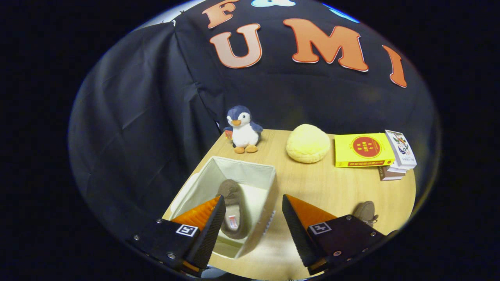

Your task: Open the storage box then place both shoes into the box .Put the left shoe in first, then the right shoe, with the right side of both shoes facing outward in a uniform manner.

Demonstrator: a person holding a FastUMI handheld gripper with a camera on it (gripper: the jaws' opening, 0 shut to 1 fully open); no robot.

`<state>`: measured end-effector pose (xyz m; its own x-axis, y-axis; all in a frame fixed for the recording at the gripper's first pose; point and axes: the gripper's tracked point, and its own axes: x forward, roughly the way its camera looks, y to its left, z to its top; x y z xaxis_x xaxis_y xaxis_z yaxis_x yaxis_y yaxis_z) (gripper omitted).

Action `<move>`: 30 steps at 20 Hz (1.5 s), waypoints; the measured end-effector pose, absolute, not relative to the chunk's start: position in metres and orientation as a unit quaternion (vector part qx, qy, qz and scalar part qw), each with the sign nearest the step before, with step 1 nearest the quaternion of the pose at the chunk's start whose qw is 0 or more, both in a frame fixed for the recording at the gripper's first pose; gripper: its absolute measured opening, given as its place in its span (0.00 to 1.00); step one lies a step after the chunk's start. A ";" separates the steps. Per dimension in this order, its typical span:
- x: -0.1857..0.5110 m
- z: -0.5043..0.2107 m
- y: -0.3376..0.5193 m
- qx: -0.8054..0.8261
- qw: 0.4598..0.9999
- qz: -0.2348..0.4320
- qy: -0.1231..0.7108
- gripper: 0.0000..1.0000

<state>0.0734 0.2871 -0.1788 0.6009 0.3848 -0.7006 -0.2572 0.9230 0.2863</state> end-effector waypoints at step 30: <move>0.016 -0.444 -0.008 0.087 0.835 0.036 0.543 0.59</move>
<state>0.0162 -0.0079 -0.4443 0.4085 0.1548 -0.8996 0.0346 0.9822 0.1847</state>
